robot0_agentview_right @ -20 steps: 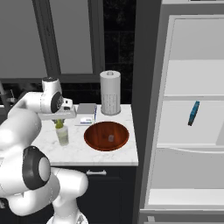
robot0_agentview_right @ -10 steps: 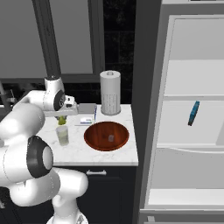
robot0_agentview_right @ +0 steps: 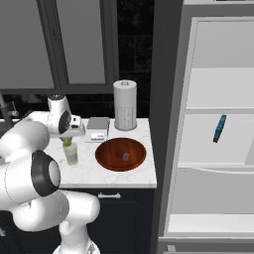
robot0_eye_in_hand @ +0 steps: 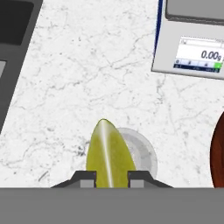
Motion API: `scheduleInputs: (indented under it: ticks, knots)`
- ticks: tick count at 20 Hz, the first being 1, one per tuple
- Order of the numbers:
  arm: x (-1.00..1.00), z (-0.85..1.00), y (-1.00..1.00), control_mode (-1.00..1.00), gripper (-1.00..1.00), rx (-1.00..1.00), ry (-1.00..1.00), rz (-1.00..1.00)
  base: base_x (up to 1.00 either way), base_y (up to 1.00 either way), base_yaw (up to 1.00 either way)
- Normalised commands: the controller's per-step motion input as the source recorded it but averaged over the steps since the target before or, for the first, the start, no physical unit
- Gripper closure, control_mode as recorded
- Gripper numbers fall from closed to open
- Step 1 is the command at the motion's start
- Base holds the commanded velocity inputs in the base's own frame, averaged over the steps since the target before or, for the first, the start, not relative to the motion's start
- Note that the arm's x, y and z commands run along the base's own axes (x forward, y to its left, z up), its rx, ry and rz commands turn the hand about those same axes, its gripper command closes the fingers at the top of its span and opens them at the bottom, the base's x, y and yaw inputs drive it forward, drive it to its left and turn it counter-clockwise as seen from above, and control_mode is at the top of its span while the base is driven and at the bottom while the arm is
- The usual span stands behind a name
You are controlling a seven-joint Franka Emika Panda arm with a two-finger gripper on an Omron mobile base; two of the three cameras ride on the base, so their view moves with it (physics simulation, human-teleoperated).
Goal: Grab a lemon wedge from the fridge and one ice cube from the ice bowl, and put them in the glass of lemonade.
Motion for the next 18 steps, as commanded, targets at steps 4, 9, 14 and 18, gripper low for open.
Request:
scheduleInputs:
  ticks: [4,9,14,18]
  knots:
    - [-0.05,-0.03,0.0,-1.0,1.0,0.03,-0.07,0.0,0.0,0.0,0.0]
    - [0.0,0.0,0.0,-1.0,1.0,0.01,-0.05,0.0,0.0,0.0,0.0]
    - [0.05,0.0,0.0,-1.0,1.0,0.0,0.0,0.0,0.0,0.0,0.0]
    - [0.08,0.0,0.0,-1.0,1.0,0.0,0.0,0.0,0.0,0.0,0.0]
